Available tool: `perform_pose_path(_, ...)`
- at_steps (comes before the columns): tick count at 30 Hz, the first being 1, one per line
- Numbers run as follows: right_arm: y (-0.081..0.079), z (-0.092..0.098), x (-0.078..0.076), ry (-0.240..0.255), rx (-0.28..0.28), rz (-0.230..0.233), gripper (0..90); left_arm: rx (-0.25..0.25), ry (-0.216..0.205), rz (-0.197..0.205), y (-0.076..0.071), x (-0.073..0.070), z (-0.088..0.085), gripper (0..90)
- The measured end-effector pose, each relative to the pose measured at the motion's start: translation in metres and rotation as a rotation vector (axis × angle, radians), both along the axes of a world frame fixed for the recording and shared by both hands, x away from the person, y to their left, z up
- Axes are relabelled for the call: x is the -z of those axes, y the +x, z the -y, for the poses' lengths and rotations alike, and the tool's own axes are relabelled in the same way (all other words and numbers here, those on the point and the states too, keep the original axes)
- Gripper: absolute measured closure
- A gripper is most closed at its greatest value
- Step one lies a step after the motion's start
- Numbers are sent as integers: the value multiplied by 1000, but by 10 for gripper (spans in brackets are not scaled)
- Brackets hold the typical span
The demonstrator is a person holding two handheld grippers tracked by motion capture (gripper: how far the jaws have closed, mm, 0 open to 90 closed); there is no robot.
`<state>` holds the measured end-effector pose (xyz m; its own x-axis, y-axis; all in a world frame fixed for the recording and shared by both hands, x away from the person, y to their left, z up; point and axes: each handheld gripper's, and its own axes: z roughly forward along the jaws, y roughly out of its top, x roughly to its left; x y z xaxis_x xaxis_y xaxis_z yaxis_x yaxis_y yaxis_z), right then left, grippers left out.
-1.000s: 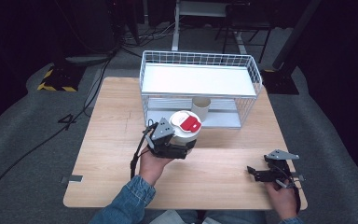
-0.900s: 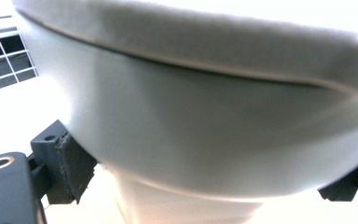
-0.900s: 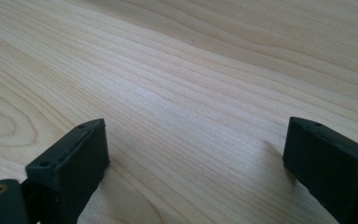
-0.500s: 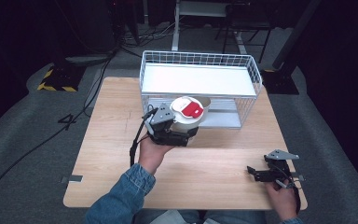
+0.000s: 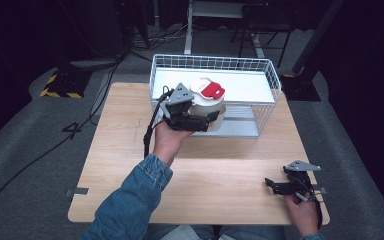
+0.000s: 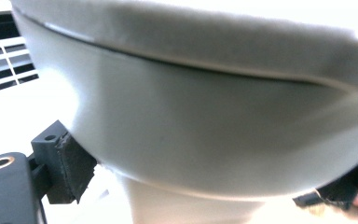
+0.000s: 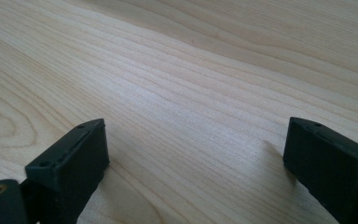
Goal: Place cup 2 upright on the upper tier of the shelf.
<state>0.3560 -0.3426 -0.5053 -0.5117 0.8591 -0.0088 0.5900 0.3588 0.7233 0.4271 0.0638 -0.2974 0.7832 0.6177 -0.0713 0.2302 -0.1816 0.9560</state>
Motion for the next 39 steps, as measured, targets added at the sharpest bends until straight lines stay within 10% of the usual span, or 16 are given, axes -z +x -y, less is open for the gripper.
perform_pose_path(21,0,0,0,2,-1,0,67,-112,-36,61,60,-38,15,113)
perform_pose_path(39,0,0,0,4,1,0,66,-214,-42,45,99,-32,31,113)
